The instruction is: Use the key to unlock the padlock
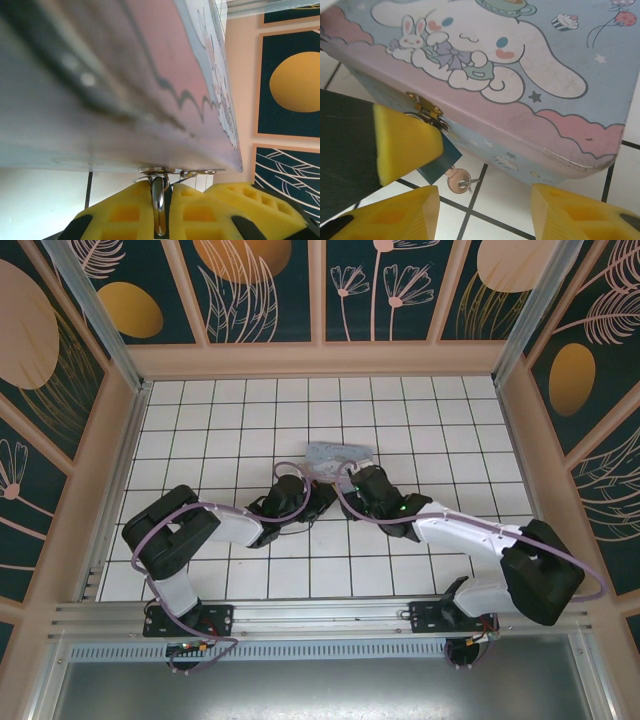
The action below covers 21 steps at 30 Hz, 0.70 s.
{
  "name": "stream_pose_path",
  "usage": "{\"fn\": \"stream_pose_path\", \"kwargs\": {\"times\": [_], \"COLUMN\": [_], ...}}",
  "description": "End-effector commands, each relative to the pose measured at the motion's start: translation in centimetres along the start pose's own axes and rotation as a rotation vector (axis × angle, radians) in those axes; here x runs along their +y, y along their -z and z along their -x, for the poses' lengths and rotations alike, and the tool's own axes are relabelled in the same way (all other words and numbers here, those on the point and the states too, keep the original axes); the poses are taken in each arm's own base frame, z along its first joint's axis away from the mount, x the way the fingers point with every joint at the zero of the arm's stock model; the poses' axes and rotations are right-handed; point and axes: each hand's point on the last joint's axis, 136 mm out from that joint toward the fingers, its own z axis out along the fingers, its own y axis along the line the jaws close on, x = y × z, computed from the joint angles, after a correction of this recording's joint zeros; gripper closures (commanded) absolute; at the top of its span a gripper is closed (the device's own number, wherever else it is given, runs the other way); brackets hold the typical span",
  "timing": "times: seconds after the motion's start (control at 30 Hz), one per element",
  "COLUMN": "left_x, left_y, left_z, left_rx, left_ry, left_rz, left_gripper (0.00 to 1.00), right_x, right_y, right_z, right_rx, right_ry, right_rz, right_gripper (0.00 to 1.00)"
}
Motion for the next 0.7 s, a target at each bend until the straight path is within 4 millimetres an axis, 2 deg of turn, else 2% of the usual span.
{"fn": "stream_pose_path", "kwargs": {"times": [0.0, 0.03, 0.27, 0.67], "left_x": [-3.6, -4.2, -4.3, -4.7], "left_y": [0.5, 0.8, 1.1, 1.2], "left_z": [0.5, 0.6, 0.5, 0.5], "left_rx": [-0.002, -0.004, 0.001, 0.004], "left_ry": [-0.035, -0.038, -0.038, -0.039], "left_rz": [-0.086, -0.099, -0.101, -0.107], "left_gripper": [1.0, 1.0, 1.0, 1.0], "right_x": [-0.4, -0.2, 0.2, -0.5], "right_y": [0.0, -0.2, -1.1, -2.0], "right_z": [0.9, 0.8, 0.1, -0.6], "right_rx": [-0.015, -0.01, 0.006, -0.006], "right_ry": [0.058, 0.065, 0.129, 0.176], "right_rz": [-0.067, -0.07, -0.119, -0.224], "right_gripper": [0.52, 0.53, 0.56, 0.64]}}
